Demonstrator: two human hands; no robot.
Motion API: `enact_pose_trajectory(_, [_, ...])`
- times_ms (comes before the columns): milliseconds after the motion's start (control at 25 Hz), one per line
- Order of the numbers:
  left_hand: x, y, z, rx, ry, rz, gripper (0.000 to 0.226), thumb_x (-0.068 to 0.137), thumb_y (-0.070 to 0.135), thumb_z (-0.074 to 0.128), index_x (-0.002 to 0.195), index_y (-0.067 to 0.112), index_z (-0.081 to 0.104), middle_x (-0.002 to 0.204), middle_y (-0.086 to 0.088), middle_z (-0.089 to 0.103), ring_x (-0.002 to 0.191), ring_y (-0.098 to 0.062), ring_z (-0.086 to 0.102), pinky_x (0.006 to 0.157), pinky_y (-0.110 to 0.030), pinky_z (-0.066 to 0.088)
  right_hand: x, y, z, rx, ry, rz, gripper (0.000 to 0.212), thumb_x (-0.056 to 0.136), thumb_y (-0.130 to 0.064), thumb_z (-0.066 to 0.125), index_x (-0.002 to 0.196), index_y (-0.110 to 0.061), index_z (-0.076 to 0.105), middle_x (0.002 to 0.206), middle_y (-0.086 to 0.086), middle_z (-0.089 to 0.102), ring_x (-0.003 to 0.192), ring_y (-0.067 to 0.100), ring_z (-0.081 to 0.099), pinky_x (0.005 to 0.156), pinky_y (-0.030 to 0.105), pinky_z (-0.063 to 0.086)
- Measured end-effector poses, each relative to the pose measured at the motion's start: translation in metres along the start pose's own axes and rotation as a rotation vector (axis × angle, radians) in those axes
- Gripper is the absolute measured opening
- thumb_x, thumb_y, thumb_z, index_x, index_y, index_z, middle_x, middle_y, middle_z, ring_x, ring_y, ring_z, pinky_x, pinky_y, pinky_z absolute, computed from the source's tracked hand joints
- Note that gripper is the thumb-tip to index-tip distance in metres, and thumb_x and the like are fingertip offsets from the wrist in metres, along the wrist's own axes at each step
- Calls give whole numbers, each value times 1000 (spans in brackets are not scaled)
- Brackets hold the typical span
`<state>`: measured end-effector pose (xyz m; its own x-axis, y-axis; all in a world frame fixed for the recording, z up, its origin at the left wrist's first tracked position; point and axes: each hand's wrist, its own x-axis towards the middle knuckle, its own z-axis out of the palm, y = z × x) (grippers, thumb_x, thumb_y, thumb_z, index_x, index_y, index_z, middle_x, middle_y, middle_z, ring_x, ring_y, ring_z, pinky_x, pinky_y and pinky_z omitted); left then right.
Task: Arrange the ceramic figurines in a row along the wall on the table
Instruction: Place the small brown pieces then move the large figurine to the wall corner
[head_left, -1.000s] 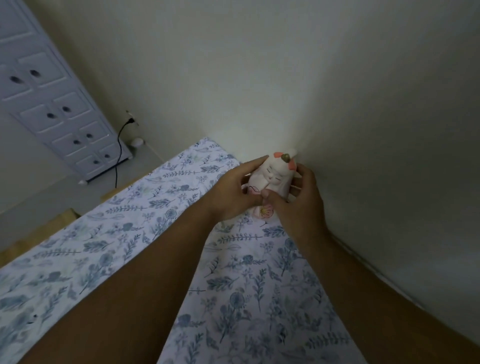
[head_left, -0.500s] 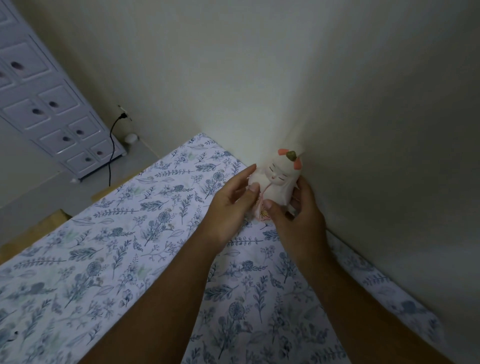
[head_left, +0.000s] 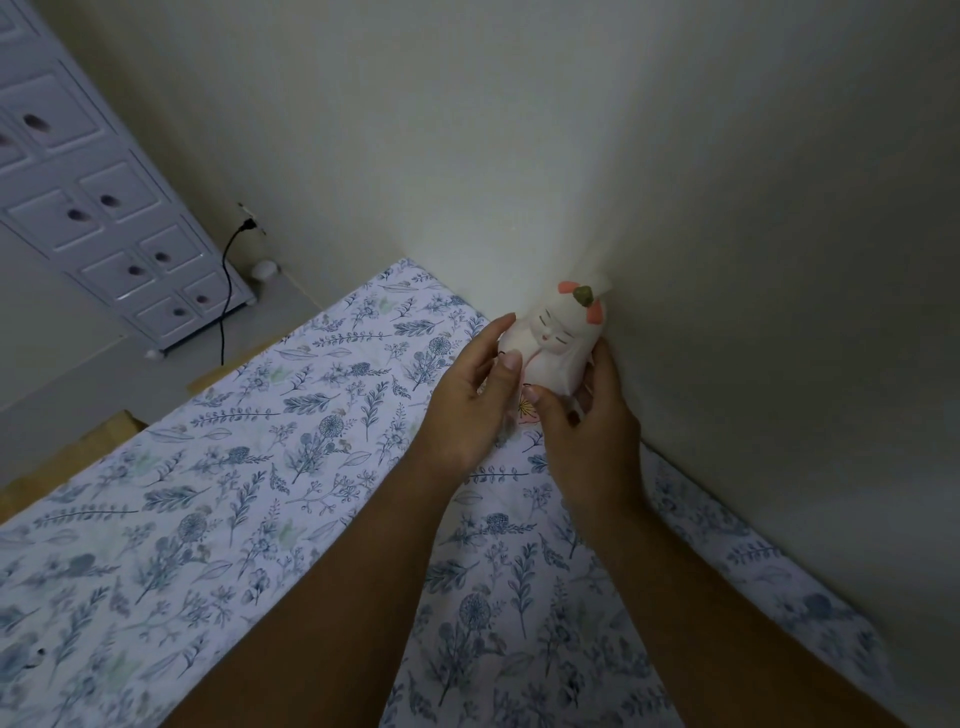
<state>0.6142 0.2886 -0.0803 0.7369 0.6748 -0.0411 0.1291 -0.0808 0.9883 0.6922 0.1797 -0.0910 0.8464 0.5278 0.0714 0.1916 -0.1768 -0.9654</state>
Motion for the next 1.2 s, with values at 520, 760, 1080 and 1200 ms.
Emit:
enact_pose_trajectory(520, [-35, 19, -12, 368, 19, 31, 54, 105, 41, 45, 156, 28, 31, 151, 13, 41, 120, 21, 35, 99, -6, 28, -11, -11, -17, -88, -66, 53, 65, 86, -53, 68, 144, -36, 42, 138, -11, 60, 124, 7, 57, 101, 40, 53])
enact_pose_trajectory(760, [-144, 28, -54, 643, 128, -2, 60, 105, 44, 42, 157, 20, 27, 160, -1, 32, 147, -15, 25, 115, -24, 17, -96, -40, -16, -443, -145, -99, 58, 94, -53, 53, 146, -29, 39, 150, 1, 47, 135, 21, 45, 106, 48, 46])
enact_pose_trajectory(1080, [-362, 15, -138, 931, 339, -205, 61, 103, 47, 43, 152, 12, 37, 159, -7, 34, 150, -27, 17, 122, -46, 16, -249, -75, 55, -693, -722, -471, 54, 97, -42, 53, 148, -31, 40, 159, -2, 37, 146, 22, 32, 115, 55, 31])
enact_pose_trajectory(1200, [-432, 5, -173, 941, 505, -339, 64, 100, 52, 40, 151, 13, 41, 159, -8, 35, 151, -28, 17, 120, -44, 14, -309, -84, 91, -682, -886, -525, 55, 94, -39, 59, 146, -28, 45, 158, -1, 39, 145, 23, 34, 116, 51, 32])
